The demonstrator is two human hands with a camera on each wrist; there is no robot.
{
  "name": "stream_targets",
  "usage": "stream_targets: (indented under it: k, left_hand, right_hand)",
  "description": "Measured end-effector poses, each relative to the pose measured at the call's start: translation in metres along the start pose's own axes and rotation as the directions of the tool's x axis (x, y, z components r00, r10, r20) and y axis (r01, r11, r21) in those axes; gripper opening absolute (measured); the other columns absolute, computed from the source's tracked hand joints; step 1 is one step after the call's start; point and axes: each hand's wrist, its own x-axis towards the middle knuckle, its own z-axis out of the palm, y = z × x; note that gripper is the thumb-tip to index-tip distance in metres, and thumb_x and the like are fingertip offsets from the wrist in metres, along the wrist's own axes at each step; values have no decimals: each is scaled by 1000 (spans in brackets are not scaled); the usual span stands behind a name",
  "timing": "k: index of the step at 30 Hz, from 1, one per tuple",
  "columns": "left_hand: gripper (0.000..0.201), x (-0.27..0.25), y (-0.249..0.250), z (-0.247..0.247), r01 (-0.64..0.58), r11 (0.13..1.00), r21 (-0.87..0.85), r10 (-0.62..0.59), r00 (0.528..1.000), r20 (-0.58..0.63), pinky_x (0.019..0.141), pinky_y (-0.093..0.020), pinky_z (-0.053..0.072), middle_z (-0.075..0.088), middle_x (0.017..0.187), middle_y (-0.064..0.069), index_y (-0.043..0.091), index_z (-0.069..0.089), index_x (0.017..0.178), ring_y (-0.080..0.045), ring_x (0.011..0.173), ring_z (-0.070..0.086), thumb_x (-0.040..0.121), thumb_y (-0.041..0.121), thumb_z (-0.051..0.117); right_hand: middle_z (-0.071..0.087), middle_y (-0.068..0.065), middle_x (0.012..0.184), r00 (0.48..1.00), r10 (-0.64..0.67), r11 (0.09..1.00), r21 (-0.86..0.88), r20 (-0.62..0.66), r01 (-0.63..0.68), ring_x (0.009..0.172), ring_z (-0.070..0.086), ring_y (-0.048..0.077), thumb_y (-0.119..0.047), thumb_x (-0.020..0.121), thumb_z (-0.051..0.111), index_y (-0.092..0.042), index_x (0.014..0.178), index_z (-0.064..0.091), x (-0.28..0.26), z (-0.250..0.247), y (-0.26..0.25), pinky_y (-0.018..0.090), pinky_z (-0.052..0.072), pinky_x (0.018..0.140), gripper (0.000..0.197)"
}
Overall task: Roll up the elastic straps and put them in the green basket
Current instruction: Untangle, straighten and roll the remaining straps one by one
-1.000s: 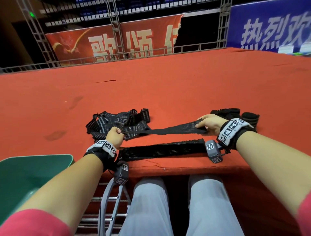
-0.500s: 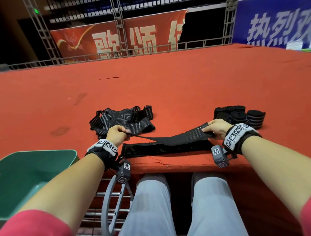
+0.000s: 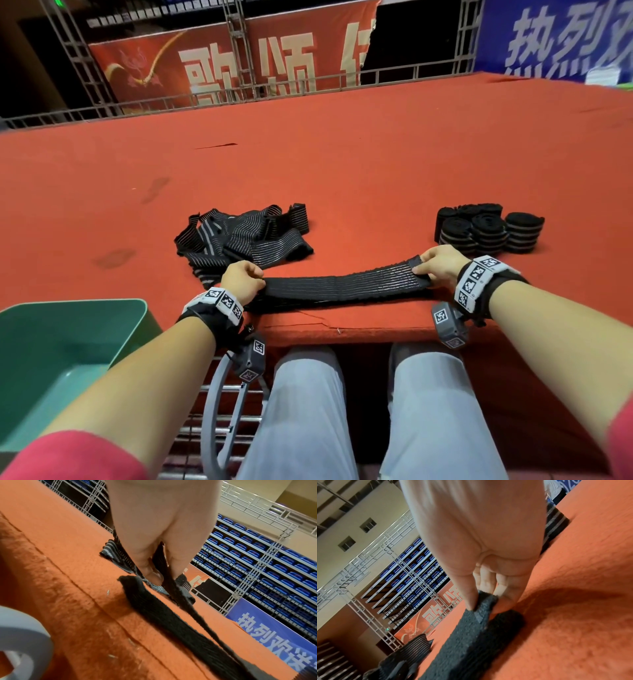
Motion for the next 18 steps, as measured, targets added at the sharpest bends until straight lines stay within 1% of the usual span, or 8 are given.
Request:
stream_targets:
  k: [2,4,8,11,13,16,17,18]
  left_hand:
    - [30,0,-4,4,-1,1000,24,1,1000,14,71,-27,46,62,72,2,21,60,68,-19,71,59,74,-3,76]
    - [32,0,-7,7,-6,998,55,5,1000,27,71,-25,43,62,70,2,22,60,67,-18,71,58,73,-5,75]
    - [33,-1,-11,11,-12,994,109,8,999,38,71,-25,43,59,67,2,21,58,65,-18,68,56,73,-7,74]
    - [32,-3,-12,13,-15,990,142,8,999,50,72,-25,44,59,68,1,20,58,65,-19,70,56,75,-7,73]
    - [32,-3,-12,14,-14,986,164,6,999,53,71,-25,43,58,67,3,20,58,66,-18,69,56,76,-6,72]
    - [31,-4,-10,15,-15,983,182,4,998,59,70,-23,40,57,67,5,20,57,67,-16,69,55,77,-5,72]
    - [30,-4,-10,15,-13,982,186,2,998,61,71,-23,40,57,67,5,20,58,68,-16,69,55,78,-5,72]
    - [30,-4,-10,15,-13,982,191,2,998,61,71,-23,40,57,68,5,20,58,68,-16,70,55,78,-4,72]
  right_hand:
    - [59,12,74,1000,-12,998,-57,-2,12,69,58,24,-6,74,80,-14,74,58,13,1,11,39,51,70,24]
    - [57,10,70,999,-14,996,-92,-37,11,68,55,22,-6,75,81,-14,71,57,7,3,8,37,48,68,26]
    - [54,7,62,998,-14,988,-155,-65,3,64,51,20,-7,76,82,-13,64,57,-1,6,4,34,45,65,28]
    - [49,10,65,997,-27,975,-222,-67,12,65,45,21,-9,77,81,-13,65,54,0,9,2,31,39,62,30]
    - [53,10,66,997,-32,966,-259,-72,12,65,48,22,-10,79,80,-13,67,55,-2,10,-3,30,42,62,28]
    - [57,7,73,995,-37,943,-333,-90,5,69,50,20,-14,80,79,-14,73,56,-5,11,-8,28,41,61,24]
    - [59,7,75,995,-39,935,-355,-95,3,70,52,21,-15,80,79,-14,74,57,-6,12,-9,28,43,63,23]
    - [63,9,77,994,-38,931,-365,-102,-1,71,57,22,-15,80,79,-14,74,58,-6,13,-10,30,48,66,22]
